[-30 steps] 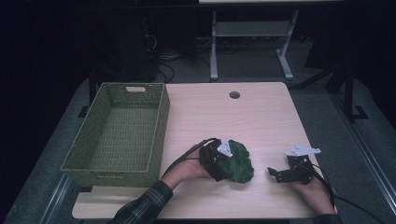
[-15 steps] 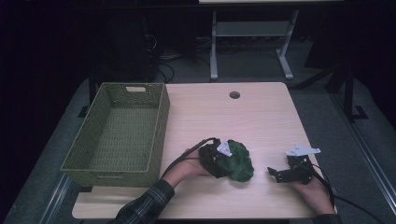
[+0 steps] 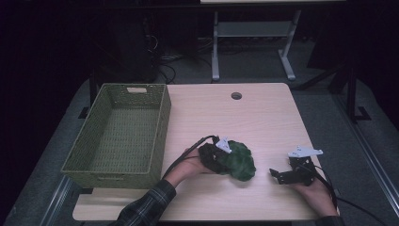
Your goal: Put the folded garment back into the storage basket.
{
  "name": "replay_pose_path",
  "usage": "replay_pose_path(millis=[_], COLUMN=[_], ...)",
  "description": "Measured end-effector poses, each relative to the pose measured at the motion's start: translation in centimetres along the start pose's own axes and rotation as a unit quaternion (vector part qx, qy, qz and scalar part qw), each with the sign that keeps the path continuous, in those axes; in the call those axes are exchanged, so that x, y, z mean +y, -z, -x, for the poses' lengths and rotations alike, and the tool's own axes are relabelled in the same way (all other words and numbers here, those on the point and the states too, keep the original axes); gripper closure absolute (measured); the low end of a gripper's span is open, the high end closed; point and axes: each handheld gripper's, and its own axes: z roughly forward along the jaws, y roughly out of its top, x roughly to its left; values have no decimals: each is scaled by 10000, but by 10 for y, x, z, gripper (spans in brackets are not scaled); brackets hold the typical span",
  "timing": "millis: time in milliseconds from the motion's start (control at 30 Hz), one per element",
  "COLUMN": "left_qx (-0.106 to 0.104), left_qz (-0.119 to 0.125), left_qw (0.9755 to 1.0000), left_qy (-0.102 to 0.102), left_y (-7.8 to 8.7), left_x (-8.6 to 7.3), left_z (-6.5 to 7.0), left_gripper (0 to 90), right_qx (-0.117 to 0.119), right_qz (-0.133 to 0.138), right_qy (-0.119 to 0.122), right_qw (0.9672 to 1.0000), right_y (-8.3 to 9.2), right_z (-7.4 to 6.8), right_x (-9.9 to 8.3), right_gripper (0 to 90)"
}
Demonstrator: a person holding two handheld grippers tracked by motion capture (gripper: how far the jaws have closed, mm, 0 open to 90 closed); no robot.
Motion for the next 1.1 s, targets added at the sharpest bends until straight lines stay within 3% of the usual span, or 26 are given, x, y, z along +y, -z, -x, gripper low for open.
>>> replay_pose_path(millis=[667,1100], left_qx=[-25,95], left_qz=[46,140], left_qw=[9999,9997], left_qy=[138,178], left_y=[27,58], left_x=[10,22], left_z=[2,-1], left_gripper=[574,573], right_qx=[-1,0], right_qz=[0,-1], right_qy=[0,6], right_qw=[10000,10000], right_y=[0,0], right_z=[0,0], right_x=[0,0], right_gripper=[19,19])
